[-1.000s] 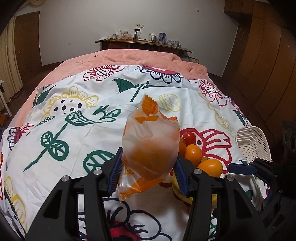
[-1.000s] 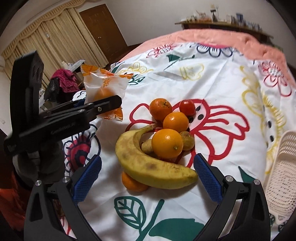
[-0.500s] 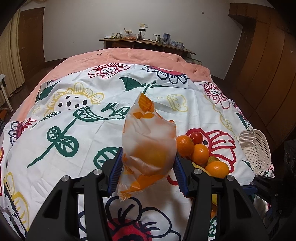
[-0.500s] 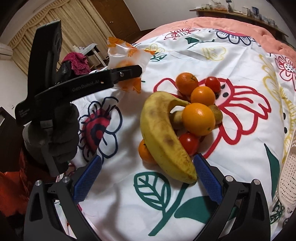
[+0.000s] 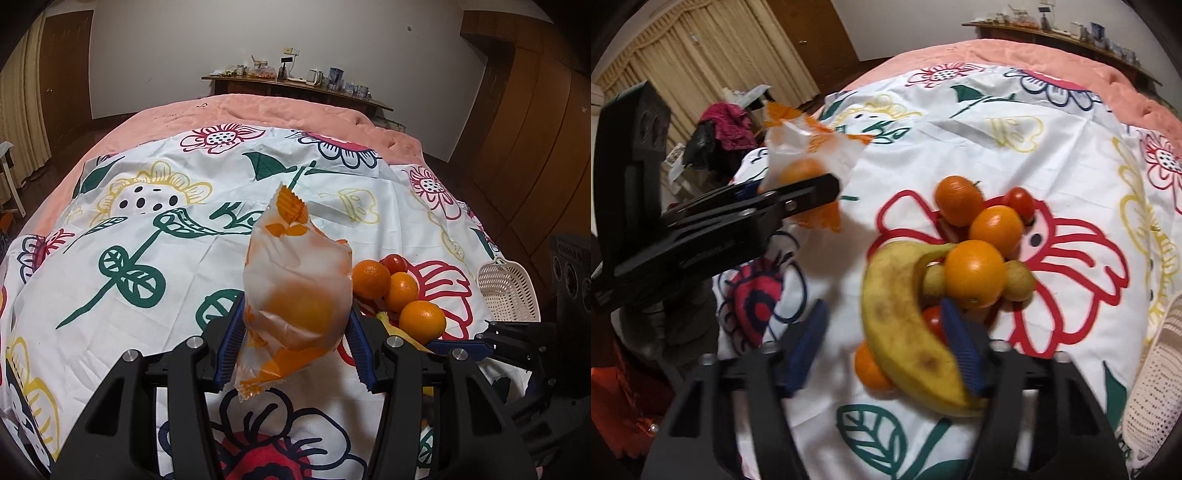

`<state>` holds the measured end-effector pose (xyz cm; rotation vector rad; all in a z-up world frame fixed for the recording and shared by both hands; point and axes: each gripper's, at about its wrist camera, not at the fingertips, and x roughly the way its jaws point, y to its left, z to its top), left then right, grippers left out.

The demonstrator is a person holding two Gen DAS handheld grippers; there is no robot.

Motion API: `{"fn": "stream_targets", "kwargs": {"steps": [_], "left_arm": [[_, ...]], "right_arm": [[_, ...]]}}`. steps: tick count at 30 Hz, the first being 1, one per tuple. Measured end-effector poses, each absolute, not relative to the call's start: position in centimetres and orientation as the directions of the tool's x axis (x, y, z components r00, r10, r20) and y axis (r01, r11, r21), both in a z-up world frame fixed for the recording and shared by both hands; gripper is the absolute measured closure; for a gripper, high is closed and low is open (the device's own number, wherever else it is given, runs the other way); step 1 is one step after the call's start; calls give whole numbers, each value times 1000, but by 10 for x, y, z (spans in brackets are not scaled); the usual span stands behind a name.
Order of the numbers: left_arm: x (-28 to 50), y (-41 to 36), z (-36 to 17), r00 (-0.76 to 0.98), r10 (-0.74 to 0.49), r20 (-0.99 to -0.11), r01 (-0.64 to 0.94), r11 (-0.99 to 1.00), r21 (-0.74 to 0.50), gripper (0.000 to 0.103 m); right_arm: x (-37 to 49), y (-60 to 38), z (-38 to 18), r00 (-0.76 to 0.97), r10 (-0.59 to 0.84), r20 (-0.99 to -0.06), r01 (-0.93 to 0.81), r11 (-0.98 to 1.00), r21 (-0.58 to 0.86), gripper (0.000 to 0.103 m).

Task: Organize fruits
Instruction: 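Grasp the yellow banana with the right gripper while the left gripper holds the bag, then carry the banana into the white basket and open the right gripper while left holds bag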

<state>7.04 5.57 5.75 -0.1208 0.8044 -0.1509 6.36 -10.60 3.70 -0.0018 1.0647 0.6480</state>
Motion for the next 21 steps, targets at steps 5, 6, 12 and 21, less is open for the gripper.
{"fn": "stream_targets", "kwargs": {"steps": [5, 6, 12, 21], "left_arm": [[71, 57, 57, 684, -181, -706, 86, 982, -168, 50], [70, 57, 57, 685, -181, -706, 86, 982, -168, 50], [69, 55, 59, 689, -187, -701, 96, 981, -167, 50], [63, 46, 67, 694, -197, -692, 116, 980, -163, 50]], "right_arm": [[59, -116, 39, 345, 467, -814, -469, 837, 282, 60], [56, -115, 39, 350, 466, -813, -472, 837, 277, 62], [41, -120, 46, 350, 519, -780, -474, 816, 330, 70], [38, -118, 43, 337, 504, -795, -487, 816, 310, 66]]}}
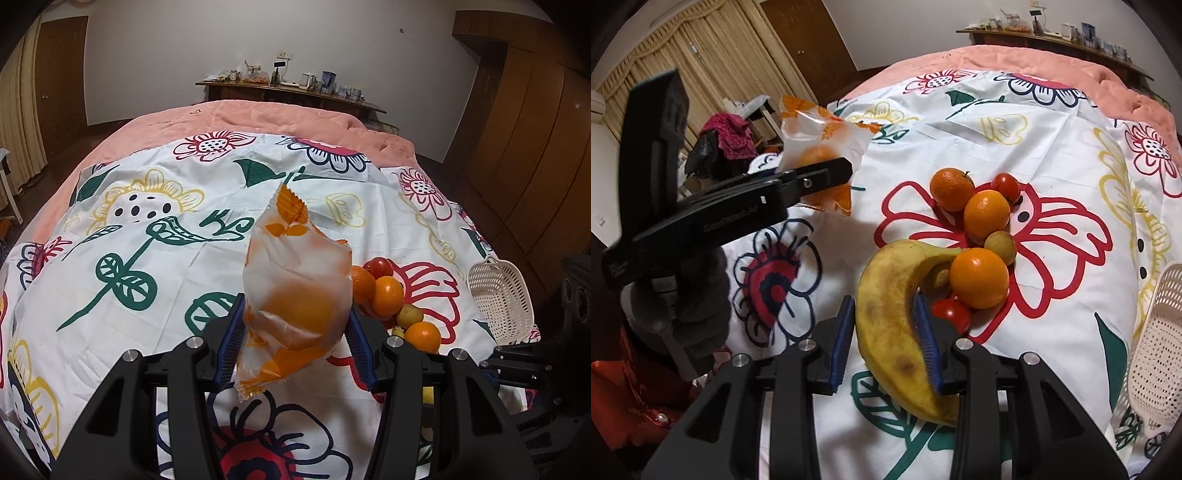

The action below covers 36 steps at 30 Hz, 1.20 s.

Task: Organize fruits
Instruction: 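Carry the banana into the white basket and open the right gripper while left holds bag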

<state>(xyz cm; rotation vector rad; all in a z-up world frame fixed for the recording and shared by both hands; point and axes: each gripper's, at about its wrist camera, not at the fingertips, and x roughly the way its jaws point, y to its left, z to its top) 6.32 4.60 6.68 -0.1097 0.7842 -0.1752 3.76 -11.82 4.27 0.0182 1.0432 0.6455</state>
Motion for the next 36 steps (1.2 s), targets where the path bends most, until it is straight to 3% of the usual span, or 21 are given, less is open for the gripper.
{"fn": "stream_targets", "kwargs": {"steps": [4, 8, 21, 36], "left_arm": [[61, 44, 67, 693, -198, -694, 118, 980, -162, 50], [61, 45, 66, 692, -194, -695, 112, 980, -162, 50], [58, 40, 75, 704, -186, -686, 121, 982, -143, 50], [54, 2, 81, 696, -187, -693, 185, 980, -79, 50]], "right_arm": [[43, -113, 34, 326, 492, -807, -490, 818, 301, 64], [44, -116, 34, 324, 529, -784, -486, 804, 341, 69], [29, -144, 67, 350, 745, -568, -489, 663, 567, 70], [4, -244, 91, 579, 628, -520, -338, 765, 548, 70]]}}
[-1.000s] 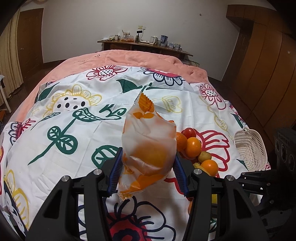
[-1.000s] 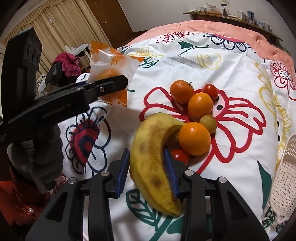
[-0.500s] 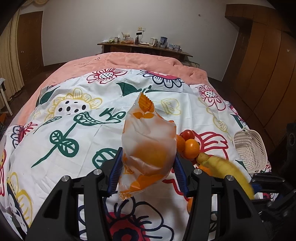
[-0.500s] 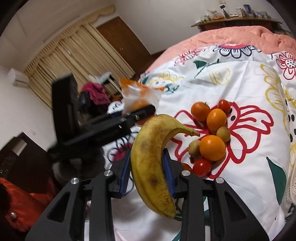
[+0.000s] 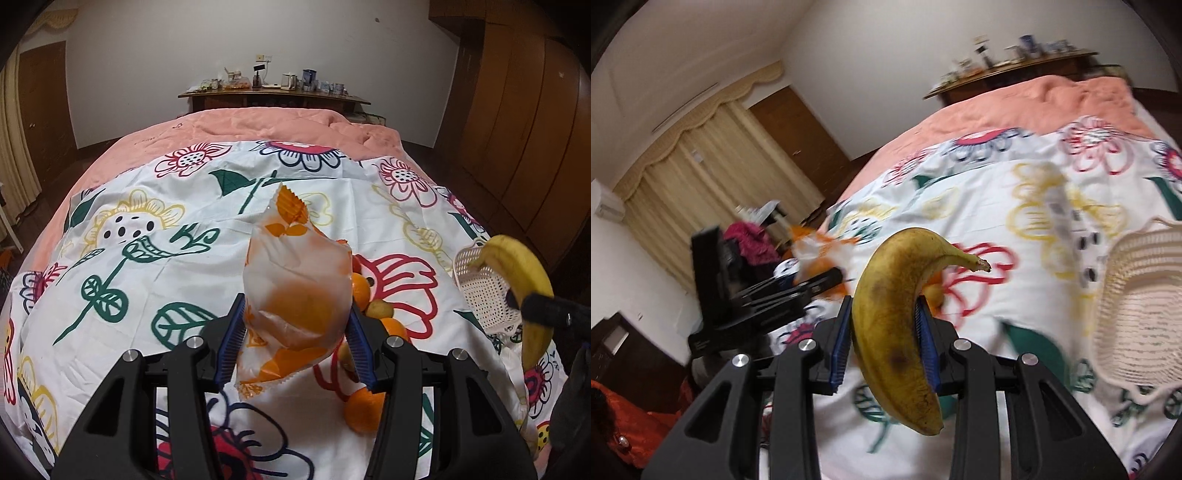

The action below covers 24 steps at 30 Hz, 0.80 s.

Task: Organize fruits
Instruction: 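Carry the banana into the white basket and open the right gripper while left holds bag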

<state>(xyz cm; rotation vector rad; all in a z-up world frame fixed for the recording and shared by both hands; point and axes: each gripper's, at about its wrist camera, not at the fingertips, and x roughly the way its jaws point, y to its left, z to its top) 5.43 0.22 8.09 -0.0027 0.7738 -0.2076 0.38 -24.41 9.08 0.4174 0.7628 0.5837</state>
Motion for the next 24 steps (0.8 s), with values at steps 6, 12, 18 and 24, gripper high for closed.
{"fn": "stream_targets", "kwargs": {"steps": [6, 12, 18, 24], "left_arm": [[57, -15, 83, 692, -186, -697, 213, 976, -50, 50], [58, -36, 85, 697, -177, -695, 242, 970, -4, 50], [57, -53, 88, 696, -178, -695, 270, 963, 23, 50], [56, -71, 90, 692, -182, -699, 297, 954, 46, 50]], "right_arm": [[0, -293, 84, 658, 510, -554, -216, 833, 510, 70], [2, -333, 73, 714, 356, -603, -86, 899, 429, 70], [10, -360, 56, 725, 209, -656, 26, 944, 329, 70], [25, -373, 31, 697, 76, -713, 104, 973, 205, 70]]}}
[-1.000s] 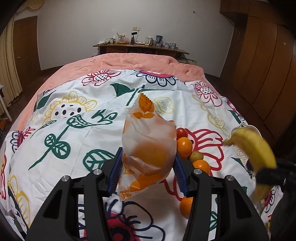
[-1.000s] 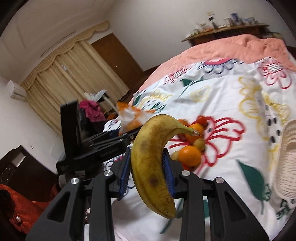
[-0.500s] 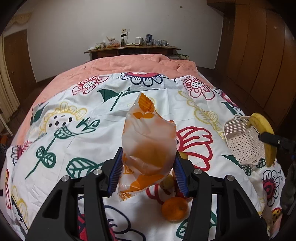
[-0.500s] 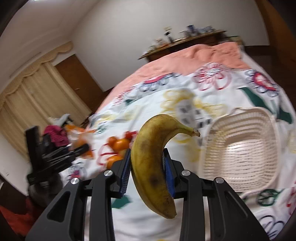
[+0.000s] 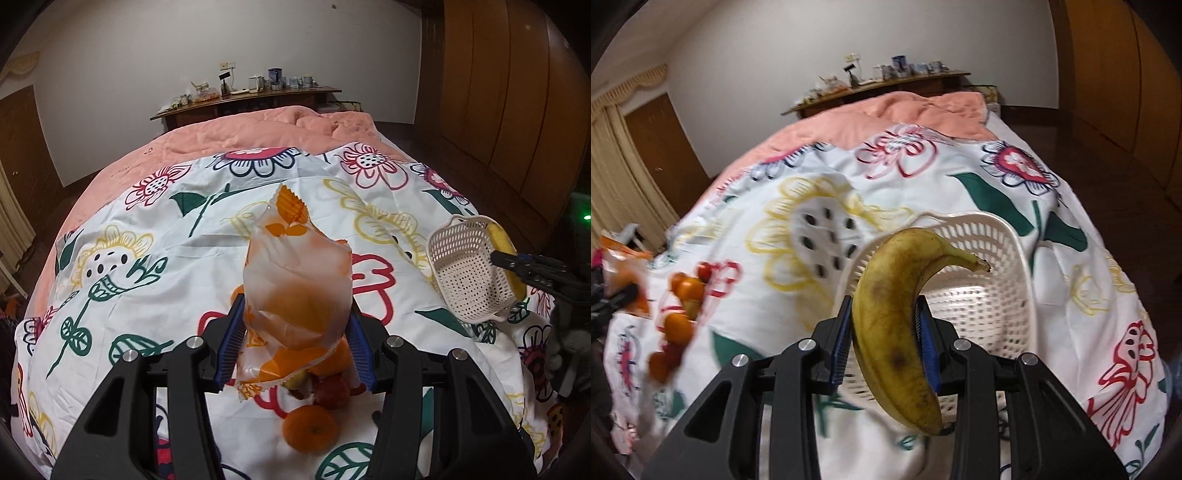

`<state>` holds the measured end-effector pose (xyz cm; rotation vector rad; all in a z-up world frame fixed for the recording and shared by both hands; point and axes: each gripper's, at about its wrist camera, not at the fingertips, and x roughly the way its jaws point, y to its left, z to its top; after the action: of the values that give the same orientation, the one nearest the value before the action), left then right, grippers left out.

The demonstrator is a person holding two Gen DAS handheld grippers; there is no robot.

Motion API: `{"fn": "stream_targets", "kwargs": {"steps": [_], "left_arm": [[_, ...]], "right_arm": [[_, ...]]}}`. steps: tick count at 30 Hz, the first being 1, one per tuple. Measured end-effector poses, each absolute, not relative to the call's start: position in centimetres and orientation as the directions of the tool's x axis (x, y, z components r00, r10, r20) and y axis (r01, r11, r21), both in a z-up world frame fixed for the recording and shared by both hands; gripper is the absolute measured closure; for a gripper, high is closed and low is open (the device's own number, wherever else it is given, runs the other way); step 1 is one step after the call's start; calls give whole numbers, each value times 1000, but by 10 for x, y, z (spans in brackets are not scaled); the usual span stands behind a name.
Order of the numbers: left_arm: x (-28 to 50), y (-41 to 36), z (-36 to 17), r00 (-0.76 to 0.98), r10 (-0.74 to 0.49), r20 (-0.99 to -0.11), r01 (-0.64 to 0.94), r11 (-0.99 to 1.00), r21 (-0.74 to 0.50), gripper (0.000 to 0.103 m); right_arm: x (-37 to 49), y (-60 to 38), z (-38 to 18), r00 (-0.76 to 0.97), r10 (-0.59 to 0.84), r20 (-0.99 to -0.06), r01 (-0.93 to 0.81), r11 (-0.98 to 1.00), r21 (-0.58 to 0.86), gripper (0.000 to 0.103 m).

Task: Organize fruits
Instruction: 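Carry the banana into the white basket and open the right gripper while left holds bag, then lower the bag of oranges into the basket and open the left gripper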

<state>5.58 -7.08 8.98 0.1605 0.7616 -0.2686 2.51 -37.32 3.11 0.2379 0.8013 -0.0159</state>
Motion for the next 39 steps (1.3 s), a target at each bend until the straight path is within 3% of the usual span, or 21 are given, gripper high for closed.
{"fn": "stream_targets", "kwargs": {"steps": [12, 16, 30, 39], "left_arm": [[58, -118, 93, 668, -220, -711, 376, 924, 68, 50], [60, -138, 92, 647, -252, -720, 417, 907, 57, 50], [76, -227, 72, 490, -410, -770, 571, 818, -72, 50], [88, -285, 38, 393, -420, -818, 628, 772, -95, 50]], "right_arm": [[31, -393, -3, 662, -3, -749, 161, 977, 139, 68], [26, -397, -1, 679, 9, -734, 162, 973, 162, 63], [0, -407, 19, 756, 64, -652, 147, 953, 264, 62], [-19, -422, 33, 805, 27, -593, 198, 930, 311, 59]]}}
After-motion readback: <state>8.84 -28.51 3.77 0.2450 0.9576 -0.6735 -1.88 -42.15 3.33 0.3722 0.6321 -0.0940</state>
